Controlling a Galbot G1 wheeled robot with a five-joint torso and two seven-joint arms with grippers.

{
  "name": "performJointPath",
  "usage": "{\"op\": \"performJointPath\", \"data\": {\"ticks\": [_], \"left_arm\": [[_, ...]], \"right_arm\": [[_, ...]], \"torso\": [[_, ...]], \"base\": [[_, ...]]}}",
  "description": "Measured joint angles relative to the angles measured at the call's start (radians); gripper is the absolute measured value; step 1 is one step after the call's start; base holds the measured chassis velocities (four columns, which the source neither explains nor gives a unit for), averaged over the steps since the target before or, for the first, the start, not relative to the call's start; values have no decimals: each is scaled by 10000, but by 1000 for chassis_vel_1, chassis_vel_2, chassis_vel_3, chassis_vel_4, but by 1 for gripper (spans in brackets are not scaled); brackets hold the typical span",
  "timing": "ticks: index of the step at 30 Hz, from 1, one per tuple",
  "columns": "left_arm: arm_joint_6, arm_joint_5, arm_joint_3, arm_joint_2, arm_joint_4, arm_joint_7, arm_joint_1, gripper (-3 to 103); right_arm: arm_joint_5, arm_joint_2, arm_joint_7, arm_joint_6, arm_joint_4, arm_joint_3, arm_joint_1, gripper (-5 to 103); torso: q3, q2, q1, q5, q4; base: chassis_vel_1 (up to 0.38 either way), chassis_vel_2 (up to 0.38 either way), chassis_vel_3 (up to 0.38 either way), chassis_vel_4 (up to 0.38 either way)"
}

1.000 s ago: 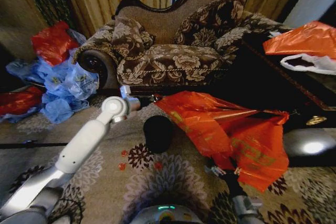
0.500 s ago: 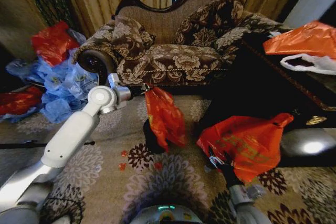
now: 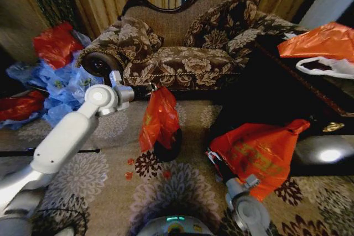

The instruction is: Place a garbage bag over the trash bin.

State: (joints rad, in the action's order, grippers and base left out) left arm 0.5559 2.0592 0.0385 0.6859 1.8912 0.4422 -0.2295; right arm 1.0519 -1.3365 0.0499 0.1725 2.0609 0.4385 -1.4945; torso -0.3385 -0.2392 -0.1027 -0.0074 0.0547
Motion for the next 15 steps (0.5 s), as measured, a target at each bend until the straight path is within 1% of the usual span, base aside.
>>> {"op": "performJointPath", "data": {"ticks": [1,3,4,5,6,9,11,12,13,14,15], "left_arm": [[-57,188,-184,-453,23,-416,356,0],[-137,334,-482,-1038,52,-972,882,0],[-137,334,-482,-1038,52,-972,882,0],[-181,475,-670,-1381,64,-1268,1246,0],[-181,475,-670,-1381,64,-1268,1246,0],[-259,777,-1129,-2035,171,-1658,2161,0],[-290,788,-1219,-2146,213,-1720,2301,0],[-383,820,-1452,-2419,343,-1896,2659,0],[-430,894,-1624,-2579,444,-1939,2922,0],[-430,894,-1624,-2579,444,-1939,2922,0],[-476,1017,-1807,-2689,532,-1918,3216,0]], "right_arm": [[202,-70,-11,-1,-182,-90,257,100],[538,-123,-25,8,-392,-206,599,100],[538,-123,-25,8,-392,-206,599,100],[685,-147,-86,10,-573,-310,881,100],[685,-147,-86,10,-573,-310,881,100],[968,-293,-186,5,-1068,-569,1742,100],[1084,-325,-183,11,-1094,-612,1859,100],[1468,-386,-168,51,-1095,-763,2084,100],[1701,-429,-164,80,-1060,-885,2174,100],[1701,-429,-164,80,-1060,-885,2174,100],[1979,-478,-162,126,-964,-1073,2242,100]], "torso": [[-1,0,0,0,0],[0,0,0,3,-1],[0,0,0,3,-1],[0,0,0,3,-2],[0,0,0,3,-2],[0,0,-1,3,-2],[0,0,0,2,-1],[-1,0,-1,0,-2],[0,0,0,1,-3],[0,0,0,1,-3],[0,0,0,0,-4]], "base": [[0,0,0,0],[0,0,0,0],[0,0,0,0],[0,0,0,0],[0,0,0,0],[0,0,0,0],[0,0,0,0],[0,0,0,0],[0,0,0,0],[0,0,0,0],[0,0,0,0]]}}
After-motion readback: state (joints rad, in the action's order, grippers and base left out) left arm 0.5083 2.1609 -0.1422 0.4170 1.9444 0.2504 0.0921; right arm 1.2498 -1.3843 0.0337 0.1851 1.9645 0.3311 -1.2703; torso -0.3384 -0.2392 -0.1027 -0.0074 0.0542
